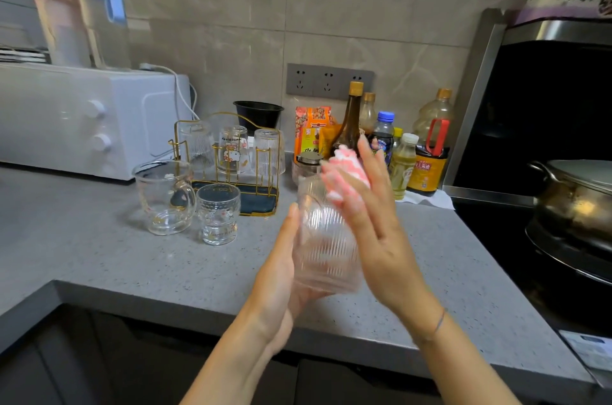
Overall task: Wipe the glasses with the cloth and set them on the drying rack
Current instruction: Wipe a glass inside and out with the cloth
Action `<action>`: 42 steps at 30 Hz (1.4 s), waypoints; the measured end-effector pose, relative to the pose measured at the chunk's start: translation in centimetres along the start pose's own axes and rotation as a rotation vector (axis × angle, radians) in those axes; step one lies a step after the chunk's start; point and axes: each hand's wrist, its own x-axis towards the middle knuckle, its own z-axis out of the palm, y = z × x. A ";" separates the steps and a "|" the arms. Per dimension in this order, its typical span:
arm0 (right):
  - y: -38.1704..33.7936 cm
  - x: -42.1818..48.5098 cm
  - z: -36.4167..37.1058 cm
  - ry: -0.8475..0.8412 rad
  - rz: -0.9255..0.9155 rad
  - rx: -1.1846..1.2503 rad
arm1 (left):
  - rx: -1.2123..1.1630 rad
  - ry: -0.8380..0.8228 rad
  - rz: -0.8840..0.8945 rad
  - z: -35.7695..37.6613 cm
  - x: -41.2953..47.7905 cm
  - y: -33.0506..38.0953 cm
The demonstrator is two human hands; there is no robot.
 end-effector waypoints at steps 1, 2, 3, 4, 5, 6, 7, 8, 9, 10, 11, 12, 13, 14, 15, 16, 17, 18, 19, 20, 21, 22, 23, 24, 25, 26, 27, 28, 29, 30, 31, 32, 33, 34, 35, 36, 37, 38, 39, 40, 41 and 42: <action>0.2 0.5 -0.3 -0.004 0.028 0.015 | -0.006 -0.024 -0.022 0.0 -0.2 -0.1; 0.3 0.7 -0.4 -0.014 0.034 0.015 | -0.005 -0.033 -0.028 0.0 -0.3 -0.2; 0.3 0.7 -0.3 -0.025 0.027 0.005 | -0.001 -0.035 -0.020 0.0 -0.3 -0.3; 0.3 0.5 -0.1 -0.032 0.014 -0.002 | 0.002 -0.031 -0.005 0.0 -0.3 -0.3; 0.3 0.2 0.2 -0.035 0.001 -0.002 | -0.005 -0.029 0.012 0.0 -0.3 -0.3; 0.2 -0.2 0.4 -0.039 -0.013 0.000 | -0.026 -0.028 0.023 0.0 -0.2 -0.4; 0.1 -0.6 0.7 -0.046 -0.029 0.000 | -0.052 -0.025 0.025 0.0 -0.1 -0.4; 0.1 -1.1 0.9 -0.058 -0.047 -0.002 | -0.077 -0.013 0.023 0.1 0.0 -0.3; 0.0 -1.7 1.2 -0.069 -0.065 -0.002 | -0.100 0.010 0.020 0.0 0.1 -0.2; 0.0 -2.3 1.6 -0.077 -0.083 0.004 | -0.116 0.041 0.020 0.0 0.2 -0.2; 0.0 -3.0 1.9 -0.083 -0.098 0.014 | -0.130 0.065 0.027 -0.1 0.2 0.0; 0.0 -3.6 2.2 -0.089 -0.109 0.025 | -0.144 0.067 0.034 -0.1 0.4 0.1; 0.0 -4.1 2.4 -0.099 -0.122 0.024 | -0.164 0.053 0.033 -0.2 0.5 0.2; 0.1 -4.4 2.4 -0.108 -0.142 0.010 | -0.185 0.031 0.029 0.0 0.5 0.3; 0.2 -4.6 2.3 -0.115 -0.162 -0.009 | -0.201 0.013 0.026 0.1 0.4 0.4; 0.3 -4.7 2.2 -0.118 -0.169 -0.015 | -0.203 0.004 0.026 0.2 0.4 0.4; 0.4 -4.5 2.0 -0.117 -0.156 -0.006 | -0.200 0.004 0.025 0.3 0.5 0.3; 0.5 -4.3 1.8 -0.112 -0.134 0.012 | -0.197 0.010 0.020 0.3 0.6 0.3; 0.5 -3.9 1.7 -0.103 -0.119 0.024 | -0.185 0.014 0.016 0.3 0.7 0.3; 0.6 -3.6 1.5 -0.092 -0.114 0.025 | -0.156 0.015 0.014 0.2 0.7 0.2; 0.7 -3.1 1.3 -0.076 -0.111 0.016 | -0.120 0.007 0.009 0.2 0.7 0.3; 0.9 -2.6 1.0 -0.053 -0.100 0.008 | -0.089 -0.007 -0.003 0.2 0.6 0.3; 1.0 -1.9 0.6 -0.029 -0.073 0.010 | -0.068 -0.020 -0.021 0.1 0.4 0.3; 1.2 -1.1 0.1 -0.006 -0.035 0.024 | -0.051 -0.032 -0.042 0.1 0.3 0.3; 1.2 -0.4 -0.3 0.008 0.006 0.044 | -0.040 -0.037 -0.062 0.0 0.2 0.2; 1.3 0.2 -0.7 0.013 0.039 0.066 | -0.034 -0.043 -0.079 0.0 0.2 0.2; 1.3 0.5 -0.9 0.010 0.059 0.077 | -0.033 -0.047 -0.093 -0.1 0.2 0.2; 1.3 0.6 -0.9 0.004 0.058 0.073 | -0.030 -0.049 -0.105 -0.2 0.2 0.2; 1.2 0.4 -0.7 -0.002 0.040 0.058 | -0.021 -0.044 -0.107 -0.2 0.3 0.1; 1.1 0.0 -0.4 -0.006 0.011 0.038 | -0.017 -0.036 -0.097 -0.2 0.5 0.0; 1.0 -0.5 0.0 -0.011 -0.019 0.021 | -0.023 -0.030 -0.080 -0.2 0.6 -0.1; 0.9 -1.0 0.3 -0.017 -0.046 0.013 | -0.036 -0.023 -0.068 -0.2 0.6 -0.2; 0.9 -1.5 0.7 -0.026 -0.068 0.013 | -0.051 -0.014 -0.060 -0.2 0.7 -0.4; 0.9 -2.0 0.9 -0.033 -0.083 0.019 | -0.062 -0.006 -0.052 -0.2 0.7 -0.4; 0.8 -2.4 1.2 -0.042 -0.093 0.028 | -0.076 0.009 -0.048 -0.2 0.7 -0.4; 0.8 -2.9 1.4 -0.053 -0.104 0.038 | -0.095 0.007 -0.045 -0.2 0.7 -0.3; 0.8 -3.5 1.6 -0.068 -0.114 0.048 | -0.117 0.004 -0.040 -0.4 0.9 -0.3; 0.7 -4.1 1.9 -0.083 -0.125 0.053 | -0.144 0.010 -0.040 -0.4 1.1 -0.3; 0.6 -4.6 2.1 -0.096 -0.135 0.048 | -0.186 0.018 -0.050 -0.5 1.3 -0.2; 0.6 -5.0 2.3 -0.104 -0.141 0.037 | -0.236 0.024 -0.068 -0.6 1.5 -0.3; 0.6 -5.2 2.4 -0.107 -0.141 0.027 | -0.266 0.028 -0.087 -0.7 1.6 -0.3; 0.6 -5.3 2.3 -0.105 -0.135 0.023 | -0.277 0.022 -0.098 -0.7 1.7 -0.5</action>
